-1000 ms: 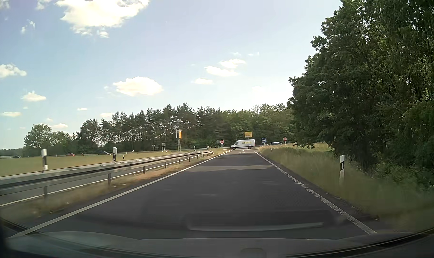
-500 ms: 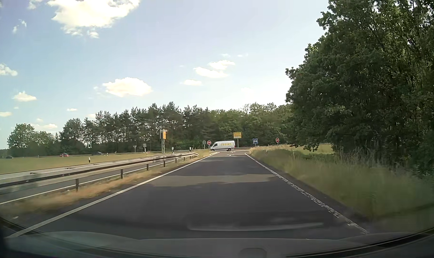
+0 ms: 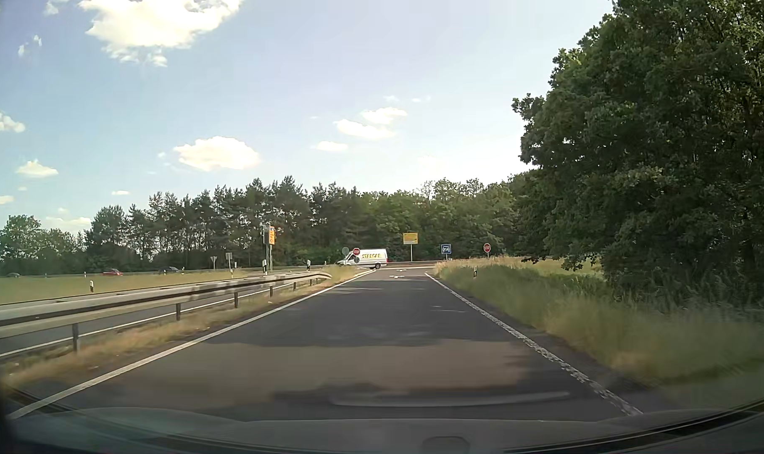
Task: Follow the waypoints while adhering to traffic rules and regulations
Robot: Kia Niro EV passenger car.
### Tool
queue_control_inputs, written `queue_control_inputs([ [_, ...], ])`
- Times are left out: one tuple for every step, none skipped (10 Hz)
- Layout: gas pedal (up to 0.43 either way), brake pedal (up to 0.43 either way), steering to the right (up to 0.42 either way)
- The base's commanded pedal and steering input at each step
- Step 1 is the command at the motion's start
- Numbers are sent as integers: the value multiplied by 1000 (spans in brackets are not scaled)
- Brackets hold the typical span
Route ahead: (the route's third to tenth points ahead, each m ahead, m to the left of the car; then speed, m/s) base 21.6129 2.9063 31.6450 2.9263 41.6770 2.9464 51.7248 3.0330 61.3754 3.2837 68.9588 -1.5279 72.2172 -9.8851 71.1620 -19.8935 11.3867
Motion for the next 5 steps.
queue_control_inputs([
  [0,30,2],
  [0,30,-3],
  [0,30,-6],
  [0,30,-5],
  [0,30,-5],
])
